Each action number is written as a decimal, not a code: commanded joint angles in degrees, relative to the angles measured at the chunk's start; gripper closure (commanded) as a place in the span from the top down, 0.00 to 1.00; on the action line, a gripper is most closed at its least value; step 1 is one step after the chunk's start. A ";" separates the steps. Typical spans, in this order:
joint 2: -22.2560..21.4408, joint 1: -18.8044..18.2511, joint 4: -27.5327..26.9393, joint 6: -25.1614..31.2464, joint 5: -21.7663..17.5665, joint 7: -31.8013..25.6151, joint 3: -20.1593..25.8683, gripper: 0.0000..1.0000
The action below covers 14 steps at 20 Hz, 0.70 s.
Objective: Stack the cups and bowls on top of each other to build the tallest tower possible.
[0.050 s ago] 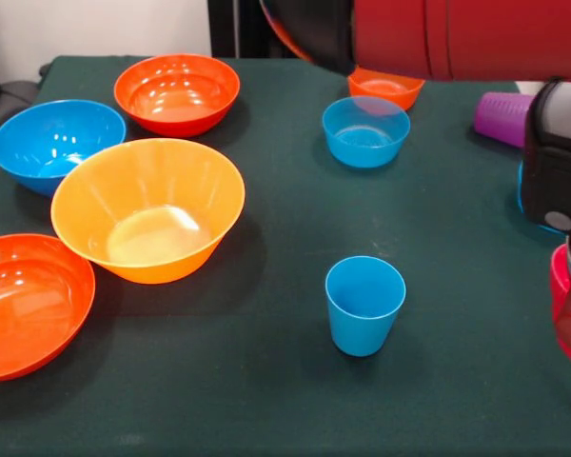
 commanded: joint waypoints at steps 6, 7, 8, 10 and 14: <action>-1.64 -1.08 -8.12 -1.92 -8.22 -19.44 -2.26 0.00; -1.76 -1.11 -8.05 -2.19 -8.42 -19.45 -2.29 0.00; -1.80 -1.18 -8.08 -2.31 -8.56 -19.57 -2.11 0.00; -1.85 -1.22 -8.16 -2.52 -8.81 -19.69 -1.71 0.00; -2.11 -0.92 -8.32 -2.91 -9.82 -19.97 -0.69 0.00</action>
